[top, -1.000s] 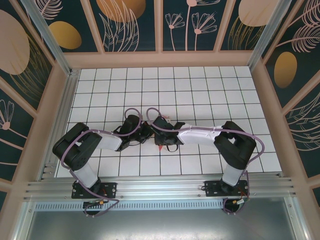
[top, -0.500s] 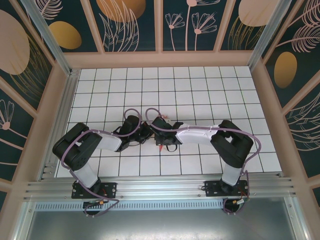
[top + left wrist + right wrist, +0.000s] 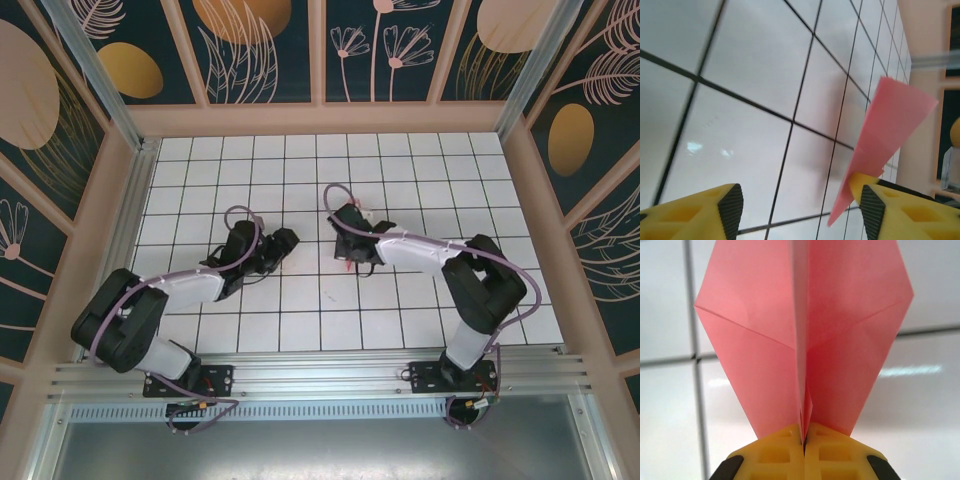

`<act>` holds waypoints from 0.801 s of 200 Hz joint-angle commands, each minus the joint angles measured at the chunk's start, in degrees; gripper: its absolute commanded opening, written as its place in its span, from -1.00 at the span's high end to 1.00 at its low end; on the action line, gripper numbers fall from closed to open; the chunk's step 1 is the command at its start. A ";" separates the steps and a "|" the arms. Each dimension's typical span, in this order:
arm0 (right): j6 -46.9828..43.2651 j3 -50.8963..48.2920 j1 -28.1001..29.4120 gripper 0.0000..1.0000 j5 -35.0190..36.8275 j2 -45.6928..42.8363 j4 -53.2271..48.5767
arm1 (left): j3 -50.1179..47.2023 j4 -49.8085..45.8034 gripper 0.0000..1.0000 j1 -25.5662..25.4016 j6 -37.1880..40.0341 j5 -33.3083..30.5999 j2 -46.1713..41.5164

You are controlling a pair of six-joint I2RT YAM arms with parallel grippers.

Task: Fold a paper plane with a square sheet of paper (pick it up from the middle)
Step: Move the paper plane to the top-center of the table.

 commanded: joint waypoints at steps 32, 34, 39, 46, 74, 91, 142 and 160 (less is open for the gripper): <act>-15.53 12.90 -9.05 0.98 -7.69 10.85 2.90 | 2.06 -14.17 -0.48 5.03 7.29 -7.64 -6.26; -15.82 13.52 -9.06 0.97 -7.83 11.37 2.70 | 2.10 -14.32 -0.48 5.18 7.40 -7.67 -6.35; -16.51 14.98 -9.06 0.97 -7.79 12.54 2.08 | 2.20 -14.68 -0.49 5.33 7.70 -7.91 -6.55; -17.11 17.05 -9.00 0.96 -7.70 14.65 1.15 | 2.33 -15.15 -0.50 5.52 8.05 -8.24 -6.76; -18.31 22.60 -11.09 0.88 -7.82 20.45 -1.62 | 2.68 -16.15 -0.51 5.87 8.85 -8.58 -6.77; -18.70 24.49 -11.13 0.80 -7.29 21.86 -3.18 | 3.07 -16.99 -0.52 6.05 9.40 -9.04 -6.87; -17.50 27.29 -11.09 0.31 -6.52 17.03 -6.84 | 6.29 -21.19 -0.55 6.99 12.26 -12.67 -8.01; -16.57 26.62 -11.13 -0.02 -5.48 11.72 -5.94 | 8.56 -23.91 -0.58 7.83 14.33 -15.70 -8.90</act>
